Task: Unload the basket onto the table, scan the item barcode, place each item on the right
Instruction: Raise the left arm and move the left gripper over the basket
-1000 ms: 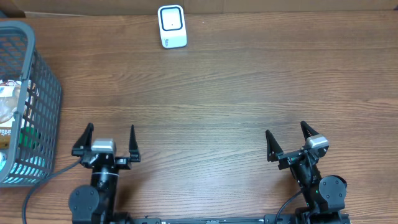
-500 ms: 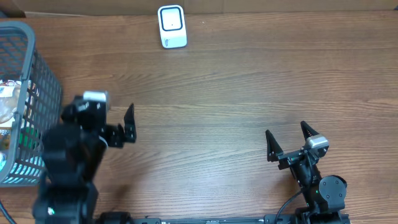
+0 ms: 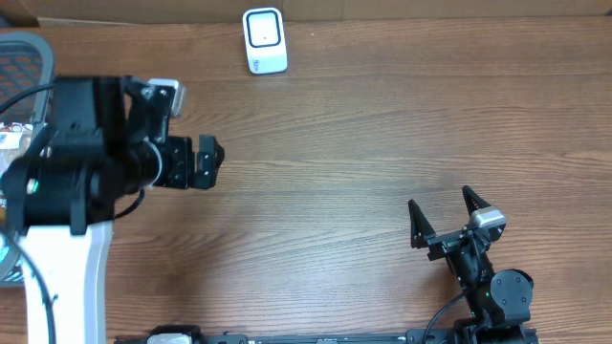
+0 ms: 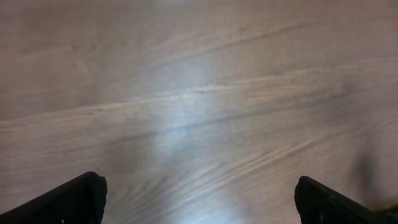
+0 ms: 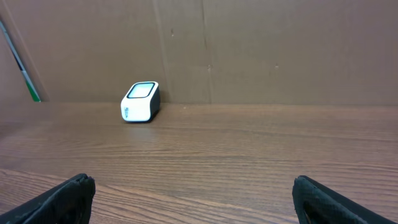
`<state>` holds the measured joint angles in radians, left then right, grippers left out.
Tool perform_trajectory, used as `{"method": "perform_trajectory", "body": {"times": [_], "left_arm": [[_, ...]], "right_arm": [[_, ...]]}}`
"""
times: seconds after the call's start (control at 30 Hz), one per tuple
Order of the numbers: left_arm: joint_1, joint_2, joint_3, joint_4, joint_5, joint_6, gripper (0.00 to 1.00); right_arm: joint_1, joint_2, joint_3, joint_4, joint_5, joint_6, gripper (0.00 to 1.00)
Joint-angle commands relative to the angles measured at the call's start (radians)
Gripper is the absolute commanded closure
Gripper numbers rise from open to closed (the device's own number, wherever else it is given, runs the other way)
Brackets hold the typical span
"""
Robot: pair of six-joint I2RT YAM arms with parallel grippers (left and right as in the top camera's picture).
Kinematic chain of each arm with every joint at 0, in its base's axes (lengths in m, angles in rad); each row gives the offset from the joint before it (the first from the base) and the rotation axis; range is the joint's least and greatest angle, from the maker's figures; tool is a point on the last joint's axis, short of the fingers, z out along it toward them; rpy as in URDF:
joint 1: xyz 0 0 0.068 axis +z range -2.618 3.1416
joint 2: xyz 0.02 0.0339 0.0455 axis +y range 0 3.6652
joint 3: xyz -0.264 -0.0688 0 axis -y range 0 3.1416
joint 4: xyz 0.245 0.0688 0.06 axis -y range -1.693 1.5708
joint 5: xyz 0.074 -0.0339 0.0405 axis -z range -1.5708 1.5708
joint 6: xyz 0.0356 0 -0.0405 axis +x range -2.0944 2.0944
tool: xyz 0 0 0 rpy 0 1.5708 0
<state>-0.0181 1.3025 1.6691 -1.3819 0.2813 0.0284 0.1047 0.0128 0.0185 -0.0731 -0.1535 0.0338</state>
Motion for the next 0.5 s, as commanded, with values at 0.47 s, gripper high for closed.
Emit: {"method": "perform_trajectory", "body": {"times": [0.47], "left_arm": [[0.115,0.243,0.148,0.002,0.041,-0.116,0.0]], "right_arm": [[-0.005,-0.01,-0.011,0.004,-0.005,0.008,0.0]]}}
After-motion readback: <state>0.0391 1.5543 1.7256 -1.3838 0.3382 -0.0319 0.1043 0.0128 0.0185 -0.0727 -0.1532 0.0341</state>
